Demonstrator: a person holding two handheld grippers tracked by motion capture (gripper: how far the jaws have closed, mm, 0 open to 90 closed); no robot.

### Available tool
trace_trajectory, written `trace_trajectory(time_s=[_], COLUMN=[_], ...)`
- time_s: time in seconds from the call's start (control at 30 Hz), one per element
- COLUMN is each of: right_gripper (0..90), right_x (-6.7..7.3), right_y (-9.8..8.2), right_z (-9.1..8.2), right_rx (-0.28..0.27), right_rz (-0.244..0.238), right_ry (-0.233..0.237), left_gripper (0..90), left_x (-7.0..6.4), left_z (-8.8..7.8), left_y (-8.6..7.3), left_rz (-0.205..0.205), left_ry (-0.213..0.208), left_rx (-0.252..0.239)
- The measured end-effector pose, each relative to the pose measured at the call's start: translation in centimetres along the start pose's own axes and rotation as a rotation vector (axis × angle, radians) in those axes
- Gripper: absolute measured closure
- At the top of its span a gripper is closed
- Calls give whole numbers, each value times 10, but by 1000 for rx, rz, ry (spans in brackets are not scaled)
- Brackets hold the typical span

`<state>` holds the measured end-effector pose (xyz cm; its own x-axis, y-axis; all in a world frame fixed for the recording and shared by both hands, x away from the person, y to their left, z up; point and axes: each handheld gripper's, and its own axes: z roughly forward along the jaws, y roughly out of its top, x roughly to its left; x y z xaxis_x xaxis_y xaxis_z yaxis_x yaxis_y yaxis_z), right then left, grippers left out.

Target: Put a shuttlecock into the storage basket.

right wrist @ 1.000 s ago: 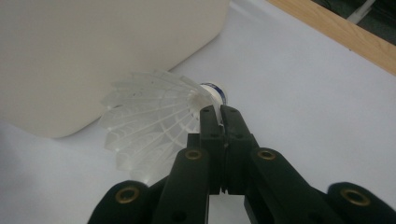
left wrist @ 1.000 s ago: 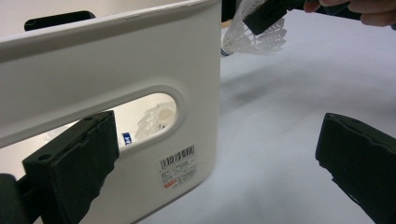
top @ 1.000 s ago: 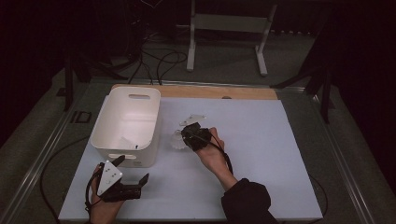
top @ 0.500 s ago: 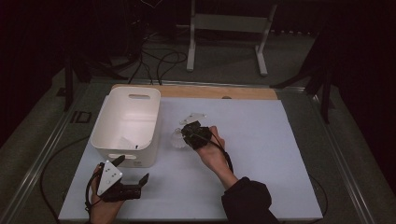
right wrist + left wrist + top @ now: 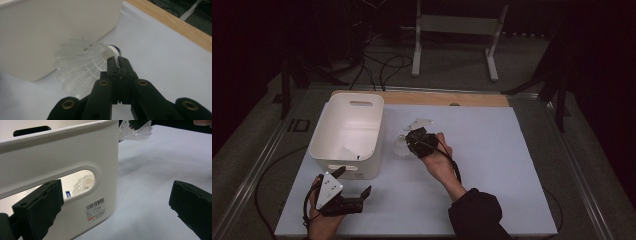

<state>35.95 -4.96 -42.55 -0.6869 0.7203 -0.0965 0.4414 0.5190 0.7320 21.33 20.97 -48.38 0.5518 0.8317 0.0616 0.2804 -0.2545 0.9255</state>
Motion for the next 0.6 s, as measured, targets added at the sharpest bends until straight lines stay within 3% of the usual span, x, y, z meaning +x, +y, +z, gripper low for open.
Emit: trace_trajectory(time_s=[0.6], right_gripper=[891], right_x=[-3], right_y=[6], right_z=[-5], right_rx=[-19], right_rz=[1], right_ry=[-2], left_gripper=[0], left_x=[0], left_z=[1], left_y=[0], left_rz=[-5], left_ry=[2], left_rx=[-5])
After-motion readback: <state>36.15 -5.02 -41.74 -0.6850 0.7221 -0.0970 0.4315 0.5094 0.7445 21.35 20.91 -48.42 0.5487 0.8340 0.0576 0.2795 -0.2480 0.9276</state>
